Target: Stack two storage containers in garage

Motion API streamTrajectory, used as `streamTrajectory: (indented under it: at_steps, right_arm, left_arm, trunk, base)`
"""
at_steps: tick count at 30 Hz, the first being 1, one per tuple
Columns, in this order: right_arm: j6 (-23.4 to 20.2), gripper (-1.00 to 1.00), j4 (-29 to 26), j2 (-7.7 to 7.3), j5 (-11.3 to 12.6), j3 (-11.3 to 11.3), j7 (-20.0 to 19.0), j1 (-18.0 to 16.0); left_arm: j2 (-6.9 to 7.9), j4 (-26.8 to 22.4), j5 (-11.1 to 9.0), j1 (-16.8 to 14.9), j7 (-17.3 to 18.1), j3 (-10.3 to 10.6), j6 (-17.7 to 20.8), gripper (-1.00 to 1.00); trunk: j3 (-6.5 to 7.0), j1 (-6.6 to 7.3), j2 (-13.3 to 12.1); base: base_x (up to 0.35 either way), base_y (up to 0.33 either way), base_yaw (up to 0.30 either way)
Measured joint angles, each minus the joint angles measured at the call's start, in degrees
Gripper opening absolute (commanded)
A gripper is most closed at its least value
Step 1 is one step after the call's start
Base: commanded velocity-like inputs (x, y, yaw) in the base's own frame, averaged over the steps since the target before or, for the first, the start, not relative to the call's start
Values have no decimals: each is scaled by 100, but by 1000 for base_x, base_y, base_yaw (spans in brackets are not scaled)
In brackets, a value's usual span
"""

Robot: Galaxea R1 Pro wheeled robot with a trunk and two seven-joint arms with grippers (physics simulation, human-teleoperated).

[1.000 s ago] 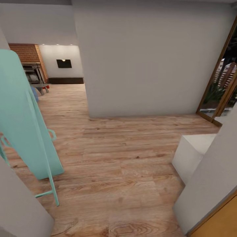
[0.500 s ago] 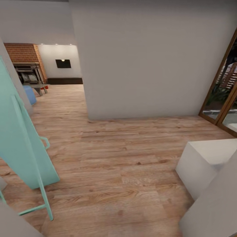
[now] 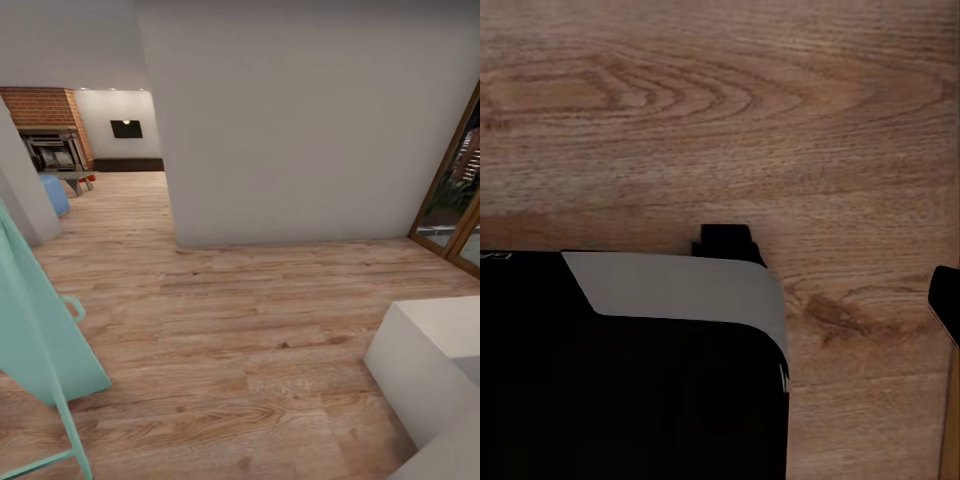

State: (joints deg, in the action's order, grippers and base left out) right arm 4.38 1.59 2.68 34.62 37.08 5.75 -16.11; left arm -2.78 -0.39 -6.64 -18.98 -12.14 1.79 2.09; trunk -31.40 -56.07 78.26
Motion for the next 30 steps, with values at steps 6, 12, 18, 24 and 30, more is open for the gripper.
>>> streamTrajectory:
  at_steps: [6,12,18,24,30]
  right_arm:
    - [5,100,0,9,0,0,1,0]
    - [8,100,0,1,0,0,1,0]
    - [9,100,0,-7,11,0,1,0]
    - [9,100,0,-17,11,0,1,0]
    - [2,100,0,-18,-5,0,1,0]
  left_arm:
    - [-2,0,2,0,0,0,0,100]
    - [0,0,1,1,0,0,0,100]
    - [4,0,0,-1,0,0,0,100]
    - [-2,0,0,0,0,0,0,100]
    - [-2,0,0,-3,0,0,0,100]
  trunk:
    - [0,0,0]
    - [0,0,0]
    - [0,0,0]
    - [0,0,0]
    - [0,0,0]
  base:
    - [322,0,0]
    - [322,0,0]
    - [322,0,0]
    - [321,0,0]
    - [321,0,0]
